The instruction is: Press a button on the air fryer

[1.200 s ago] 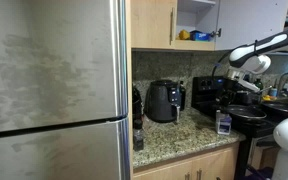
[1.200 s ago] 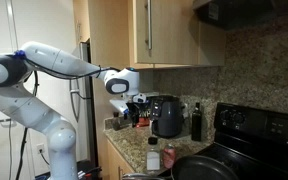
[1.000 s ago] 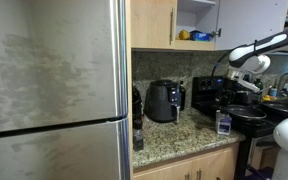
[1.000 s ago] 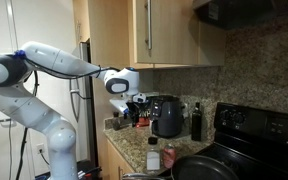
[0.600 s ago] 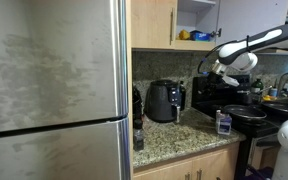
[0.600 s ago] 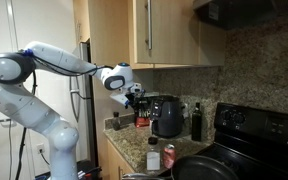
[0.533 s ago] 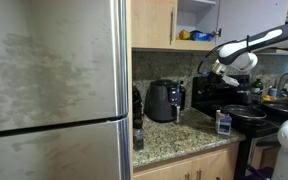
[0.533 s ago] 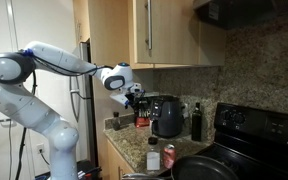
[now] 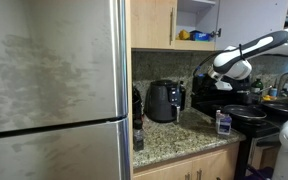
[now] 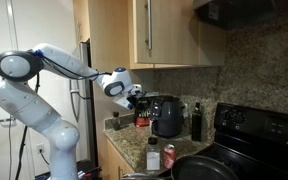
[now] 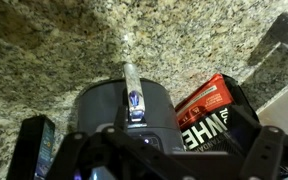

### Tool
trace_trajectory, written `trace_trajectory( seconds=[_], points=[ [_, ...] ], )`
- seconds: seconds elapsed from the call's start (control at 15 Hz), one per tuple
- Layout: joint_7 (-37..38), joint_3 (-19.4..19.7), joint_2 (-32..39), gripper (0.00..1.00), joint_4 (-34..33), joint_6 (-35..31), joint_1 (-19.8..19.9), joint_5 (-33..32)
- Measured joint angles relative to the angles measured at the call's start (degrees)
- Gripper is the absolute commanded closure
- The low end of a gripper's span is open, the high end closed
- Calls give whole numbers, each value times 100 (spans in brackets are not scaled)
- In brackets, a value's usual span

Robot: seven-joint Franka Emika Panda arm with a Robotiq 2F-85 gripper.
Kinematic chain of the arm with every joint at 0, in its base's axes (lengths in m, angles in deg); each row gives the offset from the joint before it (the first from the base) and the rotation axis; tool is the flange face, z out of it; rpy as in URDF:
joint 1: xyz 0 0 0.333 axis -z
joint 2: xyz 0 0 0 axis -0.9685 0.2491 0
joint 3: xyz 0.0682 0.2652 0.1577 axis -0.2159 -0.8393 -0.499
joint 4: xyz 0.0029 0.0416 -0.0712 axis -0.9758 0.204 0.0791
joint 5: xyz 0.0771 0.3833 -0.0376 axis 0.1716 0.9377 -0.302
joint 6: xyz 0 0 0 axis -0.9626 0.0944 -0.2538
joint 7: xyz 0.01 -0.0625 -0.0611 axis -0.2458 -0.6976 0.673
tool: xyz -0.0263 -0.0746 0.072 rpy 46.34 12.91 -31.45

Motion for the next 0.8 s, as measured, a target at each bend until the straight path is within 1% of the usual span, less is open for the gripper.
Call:
trace_trajectory(
  seconds=[0.13,0.27,0.6,0.73,0.8],
  points=[
    [22,-49,224,0,161,-750,-312,105],
    [159,-69,396,0,247,-1247,-553,116],
    [204,-80,444,0,253,-1353,-607,82],
    [204,-82,542,0,254,-1589,-721,82],
    [205,-85,645,0,257,-1841,-833,84]
  ],
)
